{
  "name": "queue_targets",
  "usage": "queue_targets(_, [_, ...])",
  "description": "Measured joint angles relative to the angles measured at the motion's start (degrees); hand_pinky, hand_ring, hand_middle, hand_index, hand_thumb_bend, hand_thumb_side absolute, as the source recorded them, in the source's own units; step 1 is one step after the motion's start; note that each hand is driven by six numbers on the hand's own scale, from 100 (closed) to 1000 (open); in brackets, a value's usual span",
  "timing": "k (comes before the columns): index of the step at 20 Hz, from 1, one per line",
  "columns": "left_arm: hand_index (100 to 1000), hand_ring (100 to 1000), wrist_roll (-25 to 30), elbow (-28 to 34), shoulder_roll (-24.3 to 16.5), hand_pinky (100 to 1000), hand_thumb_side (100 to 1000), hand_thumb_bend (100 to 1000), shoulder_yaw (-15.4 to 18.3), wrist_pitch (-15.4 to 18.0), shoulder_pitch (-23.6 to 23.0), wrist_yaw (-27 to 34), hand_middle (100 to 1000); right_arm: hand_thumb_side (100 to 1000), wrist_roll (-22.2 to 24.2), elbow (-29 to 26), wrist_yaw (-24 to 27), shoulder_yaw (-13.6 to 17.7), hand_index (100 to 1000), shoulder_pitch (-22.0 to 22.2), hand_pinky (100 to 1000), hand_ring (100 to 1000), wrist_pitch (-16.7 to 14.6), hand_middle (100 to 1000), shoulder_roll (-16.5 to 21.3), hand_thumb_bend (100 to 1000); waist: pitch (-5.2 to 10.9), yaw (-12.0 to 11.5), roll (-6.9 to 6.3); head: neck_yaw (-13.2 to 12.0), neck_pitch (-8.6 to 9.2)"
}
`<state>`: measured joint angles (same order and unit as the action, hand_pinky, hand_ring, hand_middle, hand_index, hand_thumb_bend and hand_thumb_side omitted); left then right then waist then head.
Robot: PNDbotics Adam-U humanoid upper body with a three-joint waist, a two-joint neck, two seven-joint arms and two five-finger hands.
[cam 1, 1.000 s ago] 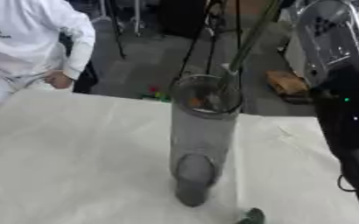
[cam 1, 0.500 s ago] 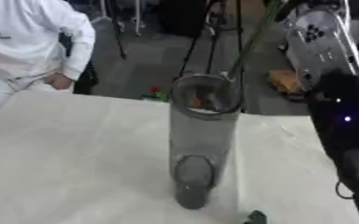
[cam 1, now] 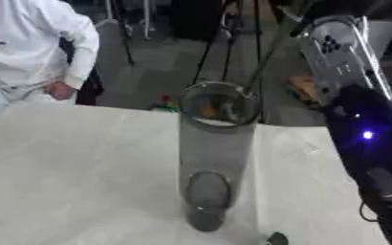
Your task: Arrange flowers into the vase.
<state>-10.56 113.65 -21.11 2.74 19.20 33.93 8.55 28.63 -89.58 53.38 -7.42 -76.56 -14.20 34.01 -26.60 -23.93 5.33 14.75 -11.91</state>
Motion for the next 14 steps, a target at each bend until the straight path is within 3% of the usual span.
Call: queue_targets(14, [968, 938, 0.2, 0.0, 0.5, 790, 1000, 100, 0.0, 0.1, 0.6, 0.1, 895, 379, -4.5, 3.3, 3.5, 0.3, 100, 0.0, 100, 100, -0.6, 100, -1.5, 235, -0.75, -0.7, 0.09, 0.5, 1.09])
